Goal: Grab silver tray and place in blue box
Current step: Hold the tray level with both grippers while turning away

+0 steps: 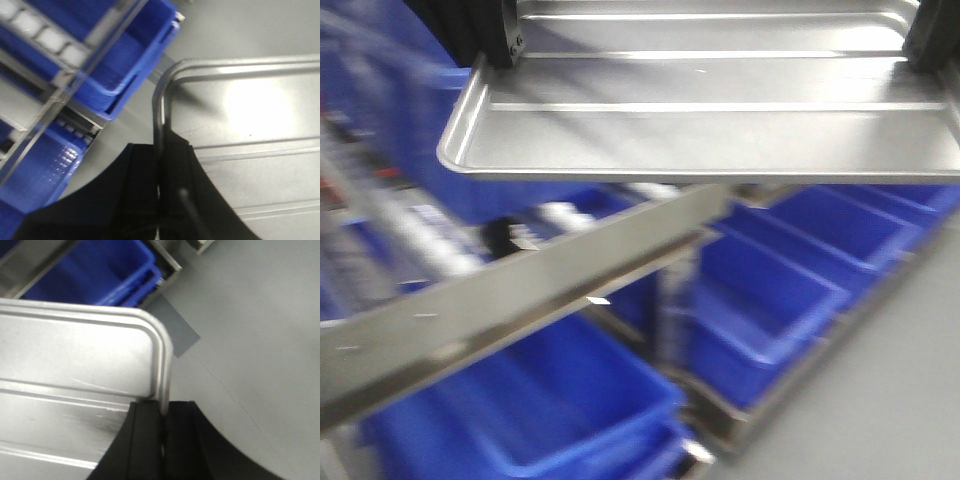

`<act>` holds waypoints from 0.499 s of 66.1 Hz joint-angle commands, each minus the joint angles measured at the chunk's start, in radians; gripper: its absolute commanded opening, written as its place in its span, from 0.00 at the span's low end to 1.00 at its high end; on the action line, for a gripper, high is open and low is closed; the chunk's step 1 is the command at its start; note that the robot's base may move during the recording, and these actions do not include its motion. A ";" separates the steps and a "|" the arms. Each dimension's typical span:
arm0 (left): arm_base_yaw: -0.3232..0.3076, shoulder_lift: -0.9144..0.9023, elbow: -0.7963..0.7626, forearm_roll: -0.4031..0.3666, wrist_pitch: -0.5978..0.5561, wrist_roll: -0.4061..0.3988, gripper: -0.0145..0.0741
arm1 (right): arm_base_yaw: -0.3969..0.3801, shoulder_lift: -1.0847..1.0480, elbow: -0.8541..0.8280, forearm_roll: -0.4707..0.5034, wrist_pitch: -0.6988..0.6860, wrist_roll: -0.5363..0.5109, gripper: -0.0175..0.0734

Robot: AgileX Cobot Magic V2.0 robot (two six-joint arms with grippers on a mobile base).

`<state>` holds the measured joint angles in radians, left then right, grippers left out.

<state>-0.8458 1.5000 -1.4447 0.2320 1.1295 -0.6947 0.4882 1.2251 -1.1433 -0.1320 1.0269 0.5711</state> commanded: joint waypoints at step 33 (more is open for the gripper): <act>0.001 -0.046 -0.027 0.072 0.038 0.011 0.05 | -0.007 -0.028 -0.036 -0.088 0.006 -0.007 0.26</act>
<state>-0.8458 1.5000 -1.4447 0.2284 1.1295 -0.6947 0.4882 1.2251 -1.1433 -0.1320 1.0328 0.5711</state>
